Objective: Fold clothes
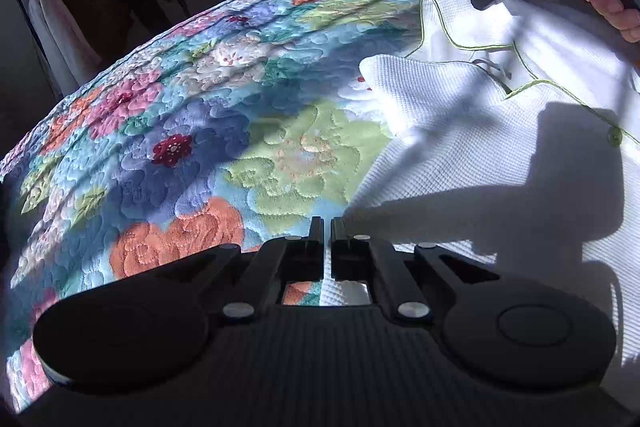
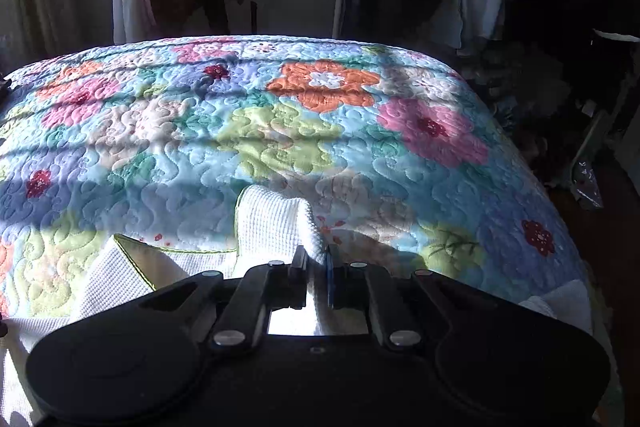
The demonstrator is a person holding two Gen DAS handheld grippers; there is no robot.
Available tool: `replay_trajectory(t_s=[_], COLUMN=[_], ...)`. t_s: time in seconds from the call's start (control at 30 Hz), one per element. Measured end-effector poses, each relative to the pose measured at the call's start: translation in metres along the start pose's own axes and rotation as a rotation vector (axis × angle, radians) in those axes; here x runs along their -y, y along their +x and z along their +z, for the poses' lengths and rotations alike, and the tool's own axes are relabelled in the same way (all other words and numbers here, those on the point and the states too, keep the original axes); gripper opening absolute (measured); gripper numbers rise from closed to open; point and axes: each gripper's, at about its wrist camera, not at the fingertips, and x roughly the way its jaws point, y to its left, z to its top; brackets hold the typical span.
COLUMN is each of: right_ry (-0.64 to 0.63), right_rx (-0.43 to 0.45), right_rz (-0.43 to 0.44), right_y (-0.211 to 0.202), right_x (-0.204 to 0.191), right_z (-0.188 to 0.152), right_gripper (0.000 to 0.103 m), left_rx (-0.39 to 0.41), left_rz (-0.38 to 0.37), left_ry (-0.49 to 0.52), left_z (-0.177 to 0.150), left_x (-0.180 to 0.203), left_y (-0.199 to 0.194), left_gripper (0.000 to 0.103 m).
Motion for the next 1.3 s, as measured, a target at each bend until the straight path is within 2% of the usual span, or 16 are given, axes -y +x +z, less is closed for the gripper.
replay_trajectory(t_s=[0.07, 0.2, 0.27, 0.43, 0.6, 0.63, 0.67, 0.8, 0.9, 1.03, 1.07, 1.13, 1.17, 1.2, 1.23, 1.3], right_ry=[0.007, 0.013, -0.003, 0.066, 0.104, 0.074, 0.042, -0.100, -0.174, -0.216, -0.205, -0.191, -0.196, -0.207, -0.226, -0.242], right_rx=[0.011, 0.055, 0.060, 0.059, 0.161, 0.135, 0.104, 0.013, -0.016, -0.028, -0.028, -0.031, -0.048, -0.055, -0.027, 0.065], right_rz=[-0.008, 0.071, 0.116, 0.145, 0.142, 0.191, 0.243, 0.344, 0.303, 0.249, 0.259, 0.279, 0.292, 0.294, 0.278, 0.204], right_y=[-0.001, -0.019, -0.027, -0.037, -0.056, -0.053, -0.049, -0.032, -0.016, 0.004, 0.006, 0.009, 0.012, 0.013, 0.010, 0.001], right_x=[-0.002, -0.009, -0.014, -0.019, -0.033, -0.039, -0.046, -0.079, -0.099, -0.110, -0.109, -0.107, -0.108, -0.109, -0.111, -0.110], right_z=[-0.006, -0.010, -0.010, -0.012, -0.013, -0.012, -0.011, -0.020, -0.027, -0.031, -0.032, -0.034, -0.034, -0.034, -0.033, -0.024], right_gripper=[0.020, 0.047, 0.052, 0.057, 0.065, 0.065, 0.065, 0.065, 0.067, 0.075, 0.074, 0.054, 0.011, 0.001, 0.000, 0.000], left_rx=[-0.019, -0.013, -0.007, 0.009, 0.004, 0.010, 0.009, 0.015, -0.017, -0.085, -0.100, -0.124, -0.133, -0.139, -0.128, -0.099], left_rz=[0.016, -0.073, -0.088, -0.083, -0.125, -0.135, -0.142, -0.155, -0.173, -0.227, -0.250, -0.285, -0.296, -0.310, -0.296, -0.257], left_ry=[-0.014, -0.094, -0.092, -0.085, -0.108, -0.101, -0.098, -0.105, -0.124, -0.253, -0.283, -0.333, -0.350, -0.367, -0.352, -0.310], left_z=[-0.005, -0.012, -0.011, -0.007, -0.012, -0.014, -0.016, -0.028, -0.041, -0.076, -0.087, -0.108, -0.117, -0.126, -0.130, -0.138], left_x=[-0.004, -0.019, -0.020, -0.021, -0.026, -0.027, -0.027, -0.038, -0.052, -0.079, -0.085, -0.095, -0.097, -0.099, -0.097, -0.092], left_y=[0.004, -0.001, -0.004, -0.005, -0.005, -0.008, -0.011, -0.029, -0.040, -0.059, -0.063, -0.070, -0.073, -0.075, -0.078, -0.084], left_gripper=[0.006, 0.013, 0.045, 0.053, 0.046, 0.024, 0.017, 0.018, 0.033, 0.068, 0.071, 0.073, 0.074, 0.074, 0.074, 0.050])
